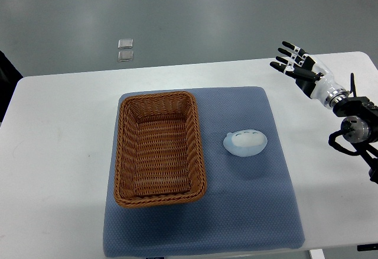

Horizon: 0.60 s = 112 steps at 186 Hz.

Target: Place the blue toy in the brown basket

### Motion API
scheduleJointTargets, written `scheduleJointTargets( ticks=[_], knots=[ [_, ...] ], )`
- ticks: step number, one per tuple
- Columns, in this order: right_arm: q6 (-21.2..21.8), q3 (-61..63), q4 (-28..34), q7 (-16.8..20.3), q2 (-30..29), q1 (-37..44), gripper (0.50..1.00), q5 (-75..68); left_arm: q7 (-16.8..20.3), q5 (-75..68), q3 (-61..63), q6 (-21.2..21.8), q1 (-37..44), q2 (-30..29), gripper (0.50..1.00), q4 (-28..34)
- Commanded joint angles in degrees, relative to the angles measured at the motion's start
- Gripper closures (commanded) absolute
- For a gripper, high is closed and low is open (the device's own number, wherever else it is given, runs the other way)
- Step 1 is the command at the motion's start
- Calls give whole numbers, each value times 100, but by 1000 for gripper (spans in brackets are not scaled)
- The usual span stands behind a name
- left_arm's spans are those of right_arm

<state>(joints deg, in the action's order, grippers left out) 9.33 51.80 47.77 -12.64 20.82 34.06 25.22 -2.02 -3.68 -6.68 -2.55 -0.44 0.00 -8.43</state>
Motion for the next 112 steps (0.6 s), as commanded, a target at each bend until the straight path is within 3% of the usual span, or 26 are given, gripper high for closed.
scheduleJointTargets(
  ticks=[1,78,112],
  knots=[
    [139,-21,13,-2,88,101,587,53,0,-1,0,0,0,0,500,0],
    [746,-601,189,-11,651,628,589,1002,0,-1,0,0,-9,0,500,0],
    [1211,-724,760,-37,967,874,589,2136,0,-1,0,9,-17,0,500,8]
  ],
)
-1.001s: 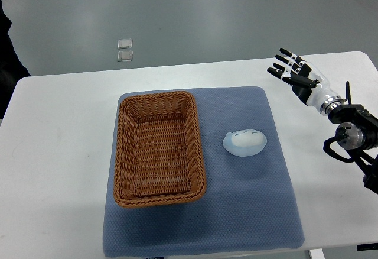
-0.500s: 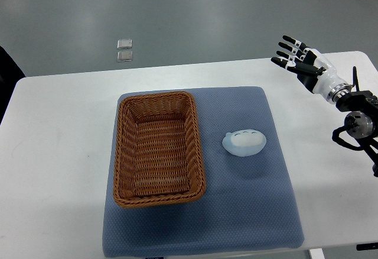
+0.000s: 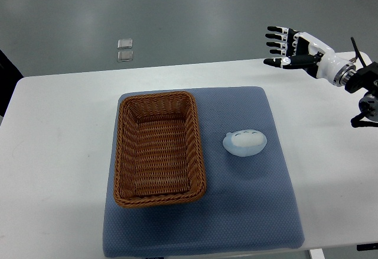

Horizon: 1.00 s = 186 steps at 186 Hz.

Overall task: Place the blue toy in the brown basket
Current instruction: 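Reach the right hand down over the light-blue plush toy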

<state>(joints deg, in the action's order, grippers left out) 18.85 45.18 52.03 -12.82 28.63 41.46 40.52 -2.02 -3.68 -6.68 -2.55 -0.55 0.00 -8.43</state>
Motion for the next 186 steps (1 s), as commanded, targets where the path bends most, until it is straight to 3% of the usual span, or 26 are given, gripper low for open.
scheduleJointTargets(
  ticks=[1,41,102,186],
  knots=[
    [286,-89,369,-36,213,152,589,667,0,-1,0,0,-6,0,500,8],
    [585,-1152,1028,-308,810,749,589,1362,0,-1,0,9,-50,0,500,8],
    [796,-1925,1846,-502,1171,1066,589,2706,0,-1,0,0,-59,0,500,8],
    [436,-2682,1899,-634,969,1013,597,3709,0,-1,0,0,-76,0,500,0]
  ],
)
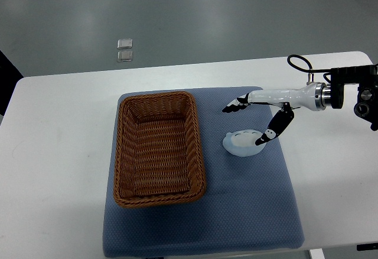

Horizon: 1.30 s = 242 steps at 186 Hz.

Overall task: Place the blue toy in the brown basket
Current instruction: 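Reach the right hand down over the light-blue plush toy, then close the right hand fingers around the light-blue plush toy, then lift the toy with the right hand and carry it over the basket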

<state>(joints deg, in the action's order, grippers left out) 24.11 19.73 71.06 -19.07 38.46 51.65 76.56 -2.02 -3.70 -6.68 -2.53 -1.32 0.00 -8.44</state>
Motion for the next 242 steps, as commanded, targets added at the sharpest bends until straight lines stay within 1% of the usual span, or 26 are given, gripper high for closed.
scheduleJointTargets(
  ticks=[1,18,38,57,68,69,82,95,102,111,116,120,123,131,152,167,172,180,187,202,217,242],
  knots=[
    [-99,-153,-4,-9,-23,-5,599,113,0,1,0,-2,0,0,500,0],
    [-214,-241,-13,-9,-50,-23,599,227,0,1,9,-2,0,0,500,0],
    [-477,-400,-48,-35,-173,-23,605,412,0,1,9,-2,0,0,500,0],
    [-618,-549,-74,-71,-243,-23,609,517,0,-8,9,7,0,0,500,-9],
    [-688,-619,-145,-71,-296,-14,621,596,0,-8,9,-2,0,0,500,-9],
    [-706,-637,-153,-79,-304,-14,630,614,0,-8,9,-2,0,0,500,-9],
    [-820,-663,-276,-79,-357,-14,640,684,0,1,9,-2,0,0,500,0],
    [-908,-663,-399,-79,-436,-14,670,772,0,-8,9,-2,0,0,500,0],
    [-917,-672,-443,-79,-480,-14,677,816,0,-8,18,-2,0,0,500,-9],
    [-934,-698,-505,-79,-524,-14,705,878,0,-8,18,-2,0,0,500,-8],
    [-952,-716,-523,-88,-542,-14,709,895,0,-8,18,-2,0,0,500,0],
    [-978,-742,-549,-88,-551,-14,720,922,0,-8,18,7,0,0,500,0],
    [-1004,-760,-558,-88,-551,-5,738,948,0,-8,18,-2,0,0,500,0],
    [-1031,-795,-558,-97,-551,-5,756,1001,0,-8,18,-2,0,0,500,0],
    [-1075,-830,-593,-299,-551,3,824,1159,0,-8,18,-2,0,0,500,0],
    [-1119,-830,-602,-343,-542,30,865,1203,0,1,18,7,0,0,500,0],
    [-1154,-830,-602,-369,-533,38,885,1203,0,-8,18,-2,0,0,500,0],
    [-1180,-822,-602,-413,-533,39,895,1203,0,-8,18,-2,0,0,500,0],
    [-1242,-804,-602,-466,-507,47,916,1203,0,-8,18,-2,0,0,500,-8],
    [-1356,-778,-593,-492,-480,91,920,1159,0,-8,18,-2,0,0,500,-9],
    [-1426,-751,-593,-510,-471,328,924,1080,0,-8,18,-2,0,0,500,0],
    [-1444,-716,-593,-519,-533,609,930,808,0,-8,18,-2,0,0,500,-9]
  ],
)
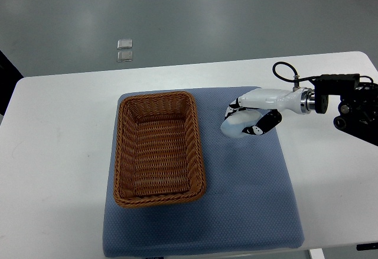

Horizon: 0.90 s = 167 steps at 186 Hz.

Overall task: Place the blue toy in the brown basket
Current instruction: 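Lift the toy with the right hand and carry it over the basket, then open the right hand to drop the toy into the basket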

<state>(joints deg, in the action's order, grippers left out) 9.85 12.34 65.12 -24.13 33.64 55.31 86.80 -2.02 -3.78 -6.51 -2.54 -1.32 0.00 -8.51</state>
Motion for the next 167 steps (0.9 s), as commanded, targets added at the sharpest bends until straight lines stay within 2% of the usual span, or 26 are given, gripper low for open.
scheduleJointTargets(
  ticks=[1,24,77,121,139,167],
  knots=[
    [-18,23,1,-13,-50,244,930,-216,0,0,0,-1,0,0,500,-1],
    [8,14,-8,-13,-182,560,932,-418,0,0,0,8,0,0,500,-1],
    [34,-39,-87,-83,-1061,876,932,-427,0,0,-17,-1,0,0,500,-1],
    [61,-197,-421,-127,-1694,973,928,-427,0,0,-26,8,0,0,500,-1],
    [52,-338,-606,-127,-2010,1070,918,-418,0,0,-35,-1,0,0,500,-1],
    [70,-426,-861,-109,-2265,1096,850,-418,0,0,-43,-1,0,0,500,-1]
  ],
)
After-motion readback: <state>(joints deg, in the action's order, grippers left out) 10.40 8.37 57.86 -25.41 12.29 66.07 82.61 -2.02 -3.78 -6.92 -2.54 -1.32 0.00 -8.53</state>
